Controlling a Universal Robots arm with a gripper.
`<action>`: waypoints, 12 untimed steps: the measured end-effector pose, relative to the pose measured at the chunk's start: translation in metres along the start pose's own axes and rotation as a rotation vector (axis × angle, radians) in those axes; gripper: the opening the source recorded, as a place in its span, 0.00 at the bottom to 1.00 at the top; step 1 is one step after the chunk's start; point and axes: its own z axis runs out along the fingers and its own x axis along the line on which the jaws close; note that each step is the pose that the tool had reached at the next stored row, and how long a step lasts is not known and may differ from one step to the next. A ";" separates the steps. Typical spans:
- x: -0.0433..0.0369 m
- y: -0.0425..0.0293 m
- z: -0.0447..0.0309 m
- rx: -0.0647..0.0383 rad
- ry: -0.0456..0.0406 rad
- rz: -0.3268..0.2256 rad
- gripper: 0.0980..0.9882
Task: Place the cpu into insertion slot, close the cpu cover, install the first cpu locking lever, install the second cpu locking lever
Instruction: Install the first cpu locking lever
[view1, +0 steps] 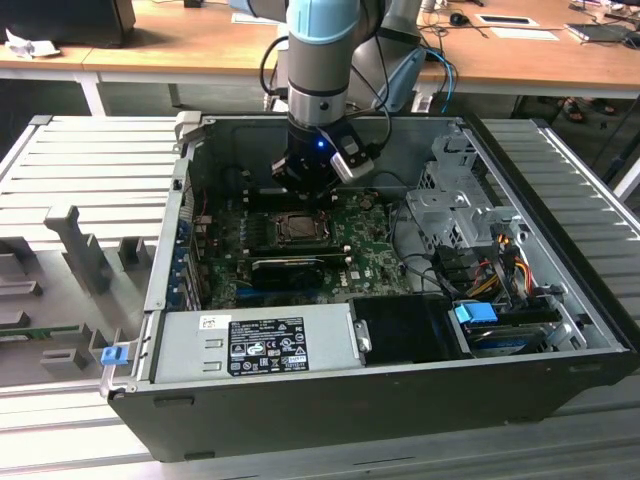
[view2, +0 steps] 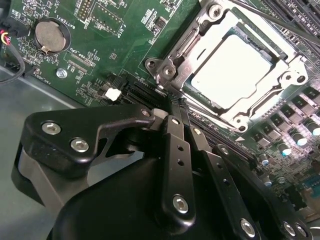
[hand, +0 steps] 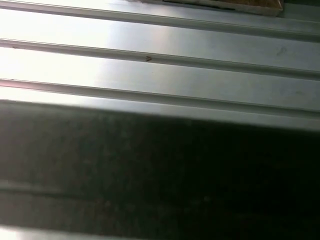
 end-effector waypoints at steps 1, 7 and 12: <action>0.0000 0.0000 0.0002 0.001 0.0001 0.000 0.01; 0.0000 0.0001 -0.0019 0.003 0.0003 0.000 0.01; -0.0001 0.0003 -0.0042 0.008 0.0009 0.000 0.01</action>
